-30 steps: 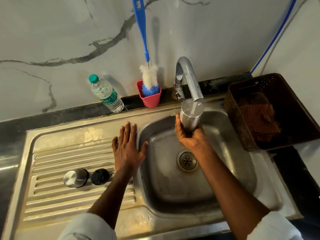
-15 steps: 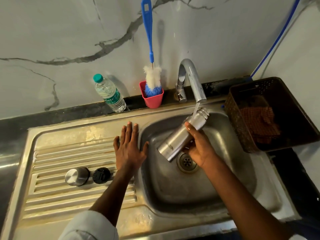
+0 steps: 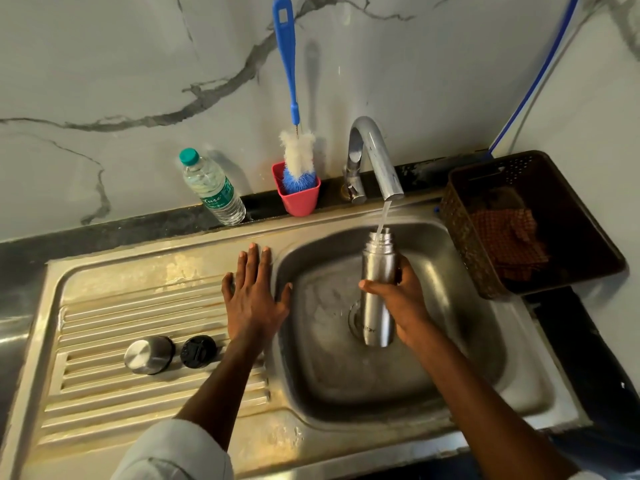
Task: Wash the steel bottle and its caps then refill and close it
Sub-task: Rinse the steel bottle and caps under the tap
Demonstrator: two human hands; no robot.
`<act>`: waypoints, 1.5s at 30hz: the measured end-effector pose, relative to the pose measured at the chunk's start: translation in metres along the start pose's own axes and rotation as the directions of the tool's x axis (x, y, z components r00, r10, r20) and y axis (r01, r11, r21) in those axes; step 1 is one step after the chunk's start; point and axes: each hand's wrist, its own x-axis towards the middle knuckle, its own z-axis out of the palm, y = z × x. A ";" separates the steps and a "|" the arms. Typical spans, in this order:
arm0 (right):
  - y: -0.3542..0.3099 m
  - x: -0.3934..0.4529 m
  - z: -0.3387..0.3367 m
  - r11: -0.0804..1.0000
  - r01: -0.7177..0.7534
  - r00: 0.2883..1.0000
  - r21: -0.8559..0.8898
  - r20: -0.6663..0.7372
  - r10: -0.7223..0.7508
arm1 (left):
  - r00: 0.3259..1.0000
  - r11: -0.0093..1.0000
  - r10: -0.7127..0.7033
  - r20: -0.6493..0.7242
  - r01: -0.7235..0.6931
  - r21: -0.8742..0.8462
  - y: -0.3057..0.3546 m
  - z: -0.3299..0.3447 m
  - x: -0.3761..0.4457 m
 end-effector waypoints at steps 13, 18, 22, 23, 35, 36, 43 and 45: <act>-0.016 0.024 -0.006 0.985 0.128 0.992 -0.111 0.021 -0.126 | 1.000 1.000 0.006 -0.005 -0.006 0.008 0.000 0.000 0.000; -0.003 0.019 -0.008 0.955 0.178 0.982 -0.236 0.102 -0.158 | 1.000 1.000 0.005 -0.011 -0.005 0.005 0.000 0.000 0.000; -0.004 0.022 -0.004 0.955 0.205 0.978 -0.214 0.091 -0.190 | 1.000 1.000 0.005 -0.006 -0.005 0.005 0.000 0.000 -0.001; -0.004 0.022 -0.003 0.950 0.215 0.974 -0.225 0.124 -0.191 | 1.000 1.000 0.005 -0.005 -0.005 0.002 -0.001 0.000 -0.001; 0.000 0.036 0.000 0.968 0.201 0.978 -0.150 0.092 -0.188 | 1.000 1.000 -0.010 0.004 0.010 0.003 0.000 0.002 0.000; -0.002 0.036 0.002 0.962 0.207 0.974 -0.178 0.125 -0.187 | 1.000 1.000 -0.008 0.000 0.008 -0.001 0.001 0.002 0.000; 0.004 0.033 0.006 0.945 0.237 0.963 -0.226 0.186 -0.197 | 1.000 1.000 -0.005 -0.010 0.005 0.002 0.000 0.003 0.000; 0.008 0.033 0.003 0.969 0.175 0.978 -0.173 0.139 -0.152 | 1.000 1.000 -0.007 -0.001 0.007 -0.004 -0.001 0.002 0.000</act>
